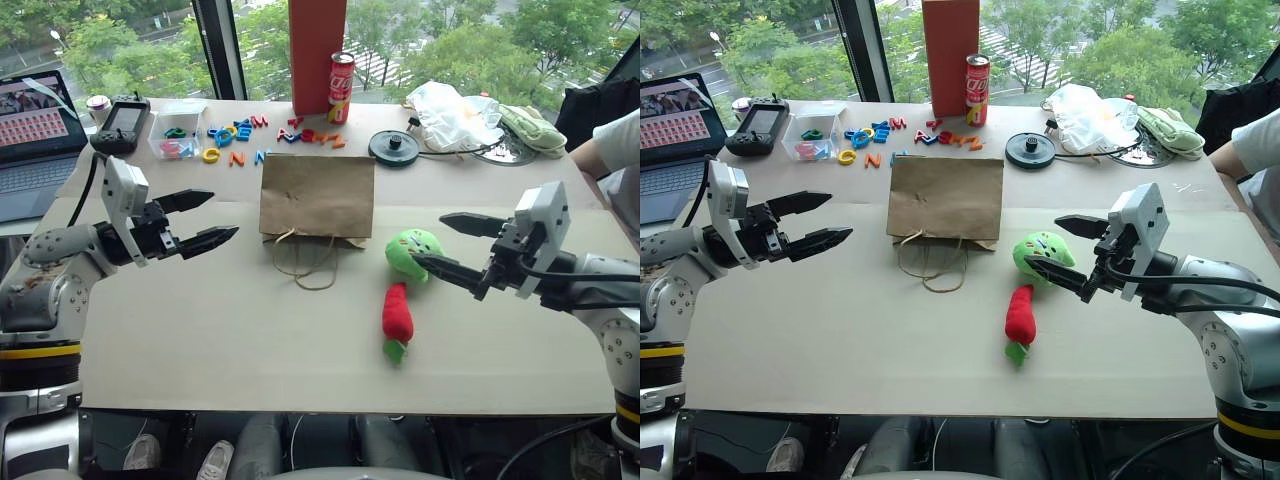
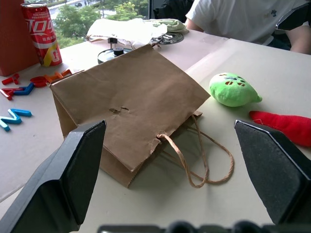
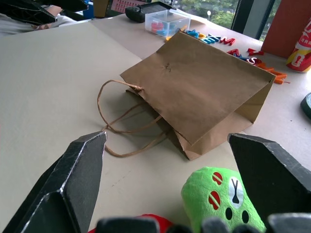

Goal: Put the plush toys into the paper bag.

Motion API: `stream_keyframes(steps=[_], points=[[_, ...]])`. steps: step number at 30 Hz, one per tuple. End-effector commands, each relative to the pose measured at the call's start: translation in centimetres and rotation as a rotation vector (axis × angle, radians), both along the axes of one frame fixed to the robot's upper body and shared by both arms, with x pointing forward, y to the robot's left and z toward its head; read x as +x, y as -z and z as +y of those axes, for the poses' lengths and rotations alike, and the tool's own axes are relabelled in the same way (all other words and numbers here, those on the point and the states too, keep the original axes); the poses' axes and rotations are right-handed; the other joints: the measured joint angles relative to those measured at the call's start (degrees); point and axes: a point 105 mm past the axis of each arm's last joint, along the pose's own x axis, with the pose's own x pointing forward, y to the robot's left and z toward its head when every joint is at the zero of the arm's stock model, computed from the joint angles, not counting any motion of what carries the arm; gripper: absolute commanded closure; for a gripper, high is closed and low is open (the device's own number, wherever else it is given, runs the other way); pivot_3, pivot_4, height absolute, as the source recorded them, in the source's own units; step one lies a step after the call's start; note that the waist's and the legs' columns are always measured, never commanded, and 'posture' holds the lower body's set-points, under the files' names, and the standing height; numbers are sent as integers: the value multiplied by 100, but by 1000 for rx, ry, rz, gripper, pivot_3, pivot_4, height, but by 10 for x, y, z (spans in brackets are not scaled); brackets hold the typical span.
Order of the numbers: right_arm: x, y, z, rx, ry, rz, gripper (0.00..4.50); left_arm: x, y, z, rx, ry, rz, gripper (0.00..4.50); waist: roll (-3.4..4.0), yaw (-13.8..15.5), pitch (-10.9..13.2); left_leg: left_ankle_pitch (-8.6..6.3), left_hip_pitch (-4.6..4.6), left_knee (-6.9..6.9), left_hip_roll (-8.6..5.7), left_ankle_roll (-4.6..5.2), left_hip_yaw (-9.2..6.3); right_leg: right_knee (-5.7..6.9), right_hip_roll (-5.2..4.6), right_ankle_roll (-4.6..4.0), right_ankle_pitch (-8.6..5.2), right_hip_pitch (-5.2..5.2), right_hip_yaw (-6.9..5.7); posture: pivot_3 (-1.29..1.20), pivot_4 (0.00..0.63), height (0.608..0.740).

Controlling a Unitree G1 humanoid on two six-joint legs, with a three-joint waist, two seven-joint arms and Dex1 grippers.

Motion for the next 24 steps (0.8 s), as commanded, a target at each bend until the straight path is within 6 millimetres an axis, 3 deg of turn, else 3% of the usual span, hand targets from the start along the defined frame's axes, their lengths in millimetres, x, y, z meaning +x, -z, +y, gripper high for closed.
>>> stream_keyframes(steps=[1,8,13,19,24], points=[[-1,-10,2,5,-6,-49,54,0,-10,0,18,3,-43,0,0,0,0,0,0,0,0,0,0,0,0,0,0,0,0,0,150,739],[1,-6,2,-11,7,-41,54,28,26,1,326,-2,-159,0,0,27,0,0,2,1,-11,0,4,-1,0,0,0,3,0,0,150,739],[2,-4,5,-22,14,-42,54,54,41,-15,526,51,-318,0,0,109,0,0,-5,4,-15,0,14,-3,-1,0,0,0,-3,0,150,739],[0,-2,9,-16,26,-42,54,75,54,-69,689,175,-585,0,-2,167,0,-1,-17,7,-20,3,33,-9,-4,1,1,0,-9,0,150,739],[-1,-1,11,-15,45,-47,54,79,60,-101,670,226,-656,0,-3,116,0,-6,-19,7,-20,10,23,-8,-5,2,2,-6,-3,0,150,739]])
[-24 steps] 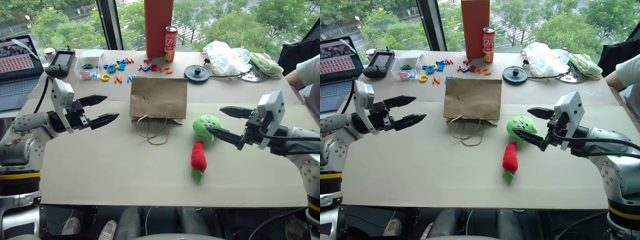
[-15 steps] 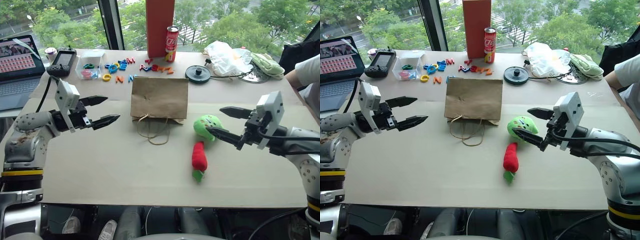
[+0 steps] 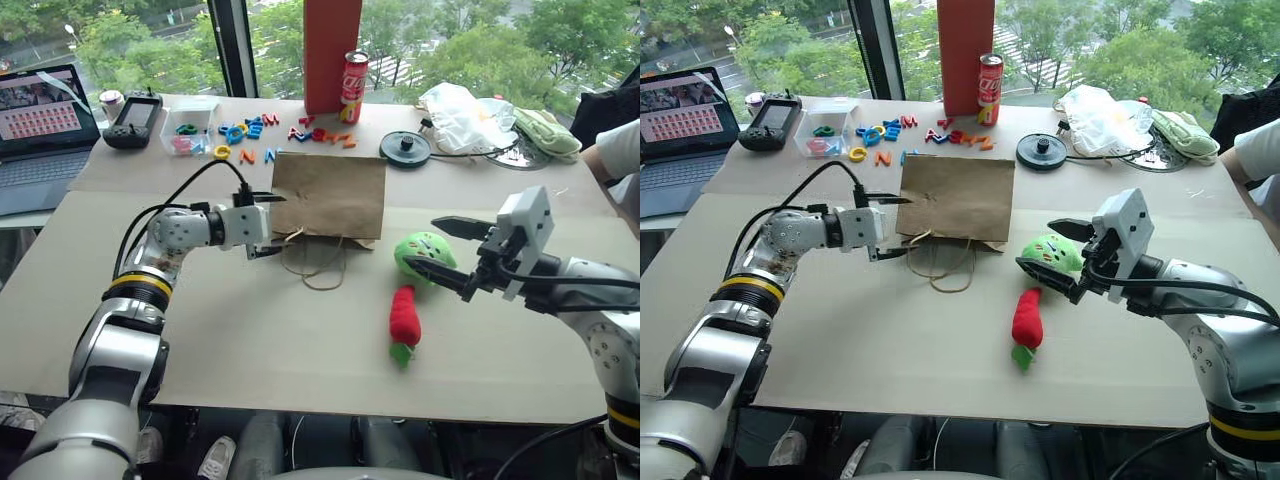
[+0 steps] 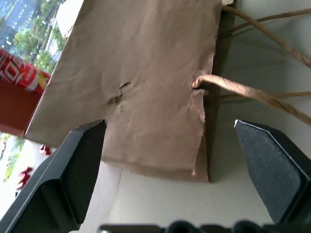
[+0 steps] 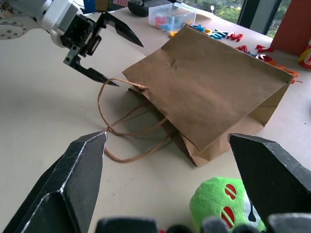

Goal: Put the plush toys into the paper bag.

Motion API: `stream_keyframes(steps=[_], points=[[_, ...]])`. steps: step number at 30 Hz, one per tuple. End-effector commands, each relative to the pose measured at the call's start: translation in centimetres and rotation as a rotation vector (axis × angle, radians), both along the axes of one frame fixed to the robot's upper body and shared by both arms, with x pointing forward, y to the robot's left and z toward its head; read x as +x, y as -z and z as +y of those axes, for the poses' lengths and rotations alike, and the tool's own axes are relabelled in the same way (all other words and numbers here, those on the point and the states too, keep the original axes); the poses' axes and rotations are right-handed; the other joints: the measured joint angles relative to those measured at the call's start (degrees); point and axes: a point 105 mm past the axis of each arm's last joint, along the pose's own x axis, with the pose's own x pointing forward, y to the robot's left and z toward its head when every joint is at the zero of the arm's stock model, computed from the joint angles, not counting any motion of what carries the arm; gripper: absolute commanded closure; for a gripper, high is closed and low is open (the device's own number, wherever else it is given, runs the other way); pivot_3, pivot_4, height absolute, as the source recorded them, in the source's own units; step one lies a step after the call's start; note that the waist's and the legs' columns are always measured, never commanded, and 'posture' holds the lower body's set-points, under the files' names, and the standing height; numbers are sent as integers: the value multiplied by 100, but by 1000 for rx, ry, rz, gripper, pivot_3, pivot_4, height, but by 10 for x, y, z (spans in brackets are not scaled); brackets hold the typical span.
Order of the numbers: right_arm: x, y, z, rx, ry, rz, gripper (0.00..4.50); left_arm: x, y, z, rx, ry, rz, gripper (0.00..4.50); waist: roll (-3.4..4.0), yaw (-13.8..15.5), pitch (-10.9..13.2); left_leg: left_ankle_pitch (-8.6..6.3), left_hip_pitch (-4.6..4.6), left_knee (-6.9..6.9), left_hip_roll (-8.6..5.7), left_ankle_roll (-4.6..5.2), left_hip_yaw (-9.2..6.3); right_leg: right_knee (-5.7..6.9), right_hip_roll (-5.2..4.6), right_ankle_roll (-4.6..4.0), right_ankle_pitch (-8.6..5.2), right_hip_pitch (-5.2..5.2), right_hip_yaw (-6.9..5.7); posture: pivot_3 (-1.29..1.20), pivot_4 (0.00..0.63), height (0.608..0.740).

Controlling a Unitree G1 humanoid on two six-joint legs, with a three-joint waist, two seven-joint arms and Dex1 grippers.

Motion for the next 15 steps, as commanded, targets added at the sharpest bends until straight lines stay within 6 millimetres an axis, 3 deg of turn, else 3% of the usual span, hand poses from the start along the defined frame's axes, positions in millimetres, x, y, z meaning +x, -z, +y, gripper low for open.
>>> stream_keyframes(steps=[1,7,10,15], points=[[-3,-9,1,-3,16,-50,54,2,-7,-16,-10,42,-68,0,0,-12,0,0,0,0,1,0,-6,1,1,0,0,-1,0,0,150,739],[-6,-9,1,4,34,-54,54,0,-7,-21,-21,77,-78,0,0,-14,0,0,4,0,2,0,-13,6,3,0,0,1,-1,0,150,739],[-6,-8,1,7,43,-54,0,-2,-5,-18,-15,84,-71,698,0,-3,0,0,4,3,1,0,-12,6,2,0,0,2,-1,0,150,739],[-5,-8,1,12,49,-57,0,-2,0,-12,2,69,-50,2544,0,-5,0,0,4,3,1,0,-12,6,2,0,0,2,-3,0,150,739]])
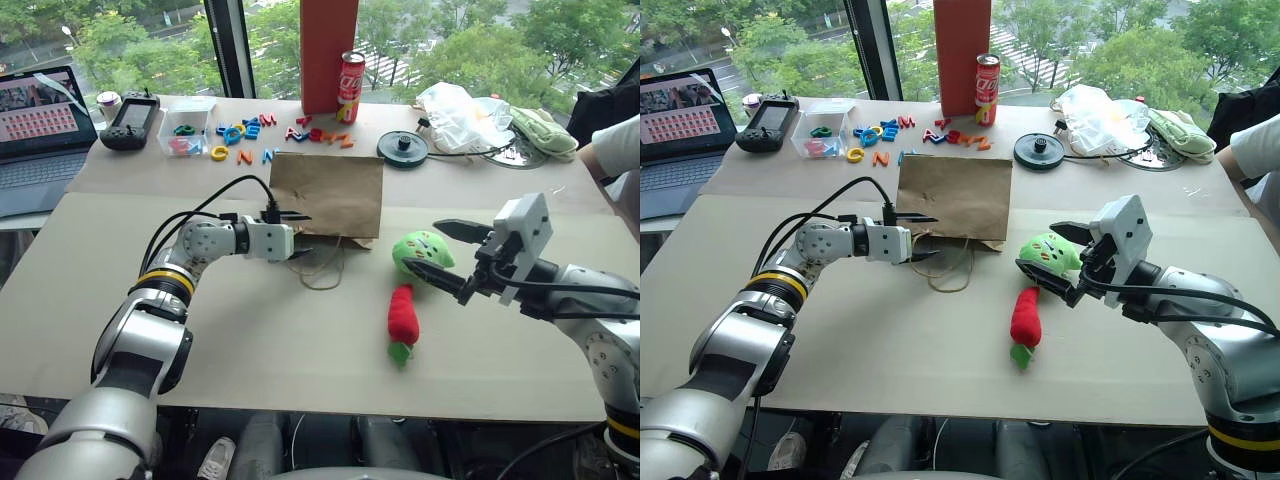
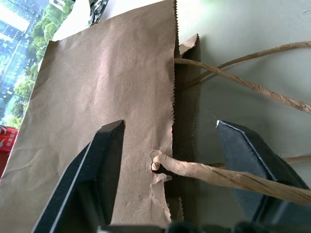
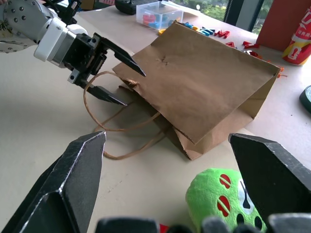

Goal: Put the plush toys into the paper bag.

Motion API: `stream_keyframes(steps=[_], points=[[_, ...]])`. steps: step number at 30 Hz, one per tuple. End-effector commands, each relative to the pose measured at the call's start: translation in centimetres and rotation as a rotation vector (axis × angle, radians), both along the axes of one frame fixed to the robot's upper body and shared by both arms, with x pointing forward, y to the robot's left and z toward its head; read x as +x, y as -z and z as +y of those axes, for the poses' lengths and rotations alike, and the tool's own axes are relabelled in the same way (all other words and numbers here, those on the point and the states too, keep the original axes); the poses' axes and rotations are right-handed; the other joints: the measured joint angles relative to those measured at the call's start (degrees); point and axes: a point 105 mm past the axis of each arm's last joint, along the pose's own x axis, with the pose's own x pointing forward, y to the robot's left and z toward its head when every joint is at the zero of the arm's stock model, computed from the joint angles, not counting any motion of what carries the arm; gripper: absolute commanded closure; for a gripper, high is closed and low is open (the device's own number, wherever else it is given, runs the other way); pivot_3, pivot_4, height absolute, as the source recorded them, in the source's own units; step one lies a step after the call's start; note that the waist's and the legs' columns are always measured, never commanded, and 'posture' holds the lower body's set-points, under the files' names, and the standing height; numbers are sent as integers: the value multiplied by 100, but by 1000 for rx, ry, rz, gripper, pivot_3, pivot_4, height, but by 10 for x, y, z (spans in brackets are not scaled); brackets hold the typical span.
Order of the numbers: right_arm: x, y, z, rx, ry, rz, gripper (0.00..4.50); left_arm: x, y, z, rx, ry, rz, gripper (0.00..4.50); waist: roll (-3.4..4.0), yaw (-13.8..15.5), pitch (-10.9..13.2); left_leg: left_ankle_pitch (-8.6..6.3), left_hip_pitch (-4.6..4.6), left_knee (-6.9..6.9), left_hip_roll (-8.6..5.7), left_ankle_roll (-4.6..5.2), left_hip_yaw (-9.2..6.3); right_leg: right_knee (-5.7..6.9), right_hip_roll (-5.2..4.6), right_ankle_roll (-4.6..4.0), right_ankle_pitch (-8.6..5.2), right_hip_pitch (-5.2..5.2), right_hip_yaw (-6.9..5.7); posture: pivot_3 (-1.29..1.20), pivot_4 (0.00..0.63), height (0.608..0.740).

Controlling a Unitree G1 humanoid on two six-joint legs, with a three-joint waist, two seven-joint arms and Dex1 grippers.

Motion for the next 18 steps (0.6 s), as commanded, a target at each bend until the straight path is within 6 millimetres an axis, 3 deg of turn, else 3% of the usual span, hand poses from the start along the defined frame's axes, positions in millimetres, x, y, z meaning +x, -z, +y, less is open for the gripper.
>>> stream_keyframes(steps=[1,5,15,18], points=[[-4,-11,2,7,-4,-53,0,3,-10,6,-2,-14,-33,2874,0,-5,0,0,0,0,0,0,-1,0,0,0,0,0,0,0,150,739],[-3,-11,2,7,-2,-54,0,5,-9,7,5,-25,-35,4429,0,1,0,0,0,0,0,0,-1,1,1,0,0,0,-1,0,150,739],[1,-11,2,11,8,-58,0,7,-16,2,-57,-37,-22,4476,0,1,0,0,0,2,0,0,0,2,0,0,0,1,-1,0,150,739],[3,-8,2,-4,15,-49,0,5,-39,1,-207,-13,36,4476,0,-3,0,0,0,2,1,0,1,3,1,0,0,0,-2,0,150,739]])
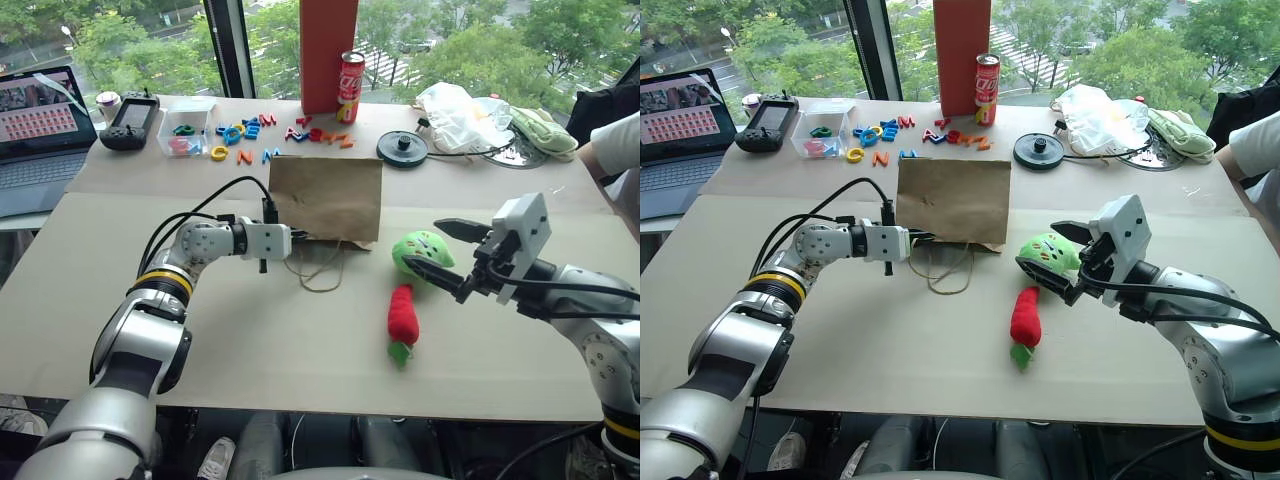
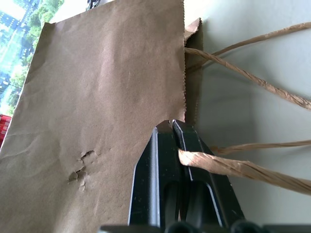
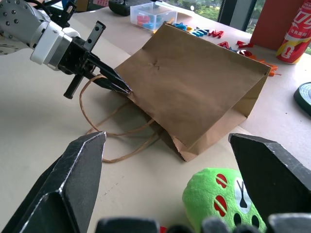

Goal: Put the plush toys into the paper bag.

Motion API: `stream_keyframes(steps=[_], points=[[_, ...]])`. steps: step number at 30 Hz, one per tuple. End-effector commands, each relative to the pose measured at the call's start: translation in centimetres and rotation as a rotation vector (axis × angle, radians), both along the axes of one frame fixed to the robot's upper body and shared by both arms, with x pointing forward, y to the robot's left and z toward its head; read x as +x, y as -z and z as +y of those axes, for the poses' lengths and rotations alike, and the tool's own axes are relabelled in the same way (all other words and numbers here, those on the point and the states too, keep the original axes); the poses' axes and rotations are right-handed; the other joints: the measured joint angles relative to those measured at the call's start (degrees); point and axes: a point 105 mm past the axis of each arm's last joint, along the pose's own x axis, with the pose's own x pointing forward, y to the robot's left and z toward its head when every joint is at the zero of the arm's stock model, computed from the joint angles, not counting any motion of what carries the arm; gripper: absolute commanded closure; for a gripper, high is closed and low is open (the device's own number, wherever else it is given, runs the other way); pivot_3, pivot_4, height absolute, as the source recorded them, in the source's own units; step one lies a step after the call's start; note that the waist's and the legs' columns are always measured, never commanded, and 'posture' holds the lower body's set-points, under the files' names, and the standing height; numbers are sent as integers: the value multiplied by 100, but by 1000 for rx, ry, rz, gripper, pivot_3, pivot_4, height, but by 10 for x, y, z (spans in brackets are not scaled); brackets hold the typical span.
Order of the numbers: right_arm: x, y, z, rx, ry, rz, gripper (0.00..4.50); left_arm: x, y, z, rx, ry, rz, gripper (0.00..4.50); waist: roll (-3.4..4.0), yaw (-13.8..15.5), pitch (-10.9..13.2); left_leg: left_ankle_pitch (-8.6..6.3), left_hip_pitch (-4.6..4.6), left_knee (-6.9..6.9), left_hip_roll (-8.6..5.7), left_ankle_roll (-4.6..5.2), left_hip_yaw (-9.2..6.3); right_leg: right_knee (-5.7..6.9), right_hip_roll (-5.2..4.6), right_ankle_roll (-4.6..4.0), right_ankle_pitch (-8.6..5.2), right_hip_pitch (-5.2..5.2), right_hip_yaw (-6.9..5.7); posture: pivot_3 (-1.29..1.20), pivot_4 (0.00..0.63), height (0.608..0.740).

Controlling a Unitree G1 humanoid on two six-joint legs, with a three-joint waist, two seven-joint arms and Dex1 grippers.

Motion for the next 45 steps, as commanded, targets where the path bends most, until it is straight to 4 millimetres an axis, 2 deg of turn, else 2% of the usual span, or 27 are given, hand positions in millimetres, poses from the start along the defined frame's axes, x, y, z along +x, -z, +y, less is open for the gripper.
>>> stream_keyframes(steps=[1,5,9,12,21,24,31,35,39,45], points=[[0,-7,2,-13,-3,-41,0,0,-46,0,-217,29,23,4476,0,-2,0,0,0,0,1,0,0,0,0,0,0,0,0,0,150,739],[-1,1,14,-18,-34,-18,0,-3,-86,12,-385,47,122,4476,0,-29,0,0,0,2,6,0,-7,1,3,0,0,-1,-1,0,150,739],[2,7,27,-12,-50,-3,0,-10,-100,17,-435,50,178,4476,1,-97,-1,0,4,3,7,0,-16,6,7,0,0,2,2,0,150,739],[5,11,48,30,-65,14,0,-15,-99,17,-442,41,210,4476,1,-137,-1,1,9,6,8,0,-19,9,9,0,0,7,2,0,150,739],[12,17,91,130,-56,52,0,-25,-91,12,-432,38,259,4476,2,-129,-1,1,6,15,9,-1,-21,18,10,-1,0,4,2,0,150,739],[27,23,99,152,17,72,659,-26,-93,10,-441,41,264,4500,2,-126,-1,1,6,15,9,-1,-20,20,9,-1,0,6,1,0,150,739],[66,37,98,160,220,44,3180,-25,-92,7,-434,46,267,4500,2,-130,-1,1,4,15,7,-1,-18,24,8,-1,0,0,3,0,150,739],[84,44,101,142,286,34,4396,-25,-93,5,-437,51,267,4500,3,-137,-1,1,4,13,8,-1,-17,30,9,-1,0,-1,2,0,150,739],[93,54,108,95,322,27,4396,-25,-95,3,-449,54,268,4500,3,-143,-1,1,4,11,9,-1,-18,32,10,-2,1,-2,2,0,150,739],[90,81,115,-88,311,13,4396,-22,-103,3,-520,37,294,4500,3,-155,-1,1,2,8,9,-1,-17,34,8,-2,1,-2,2,0,150,739]])
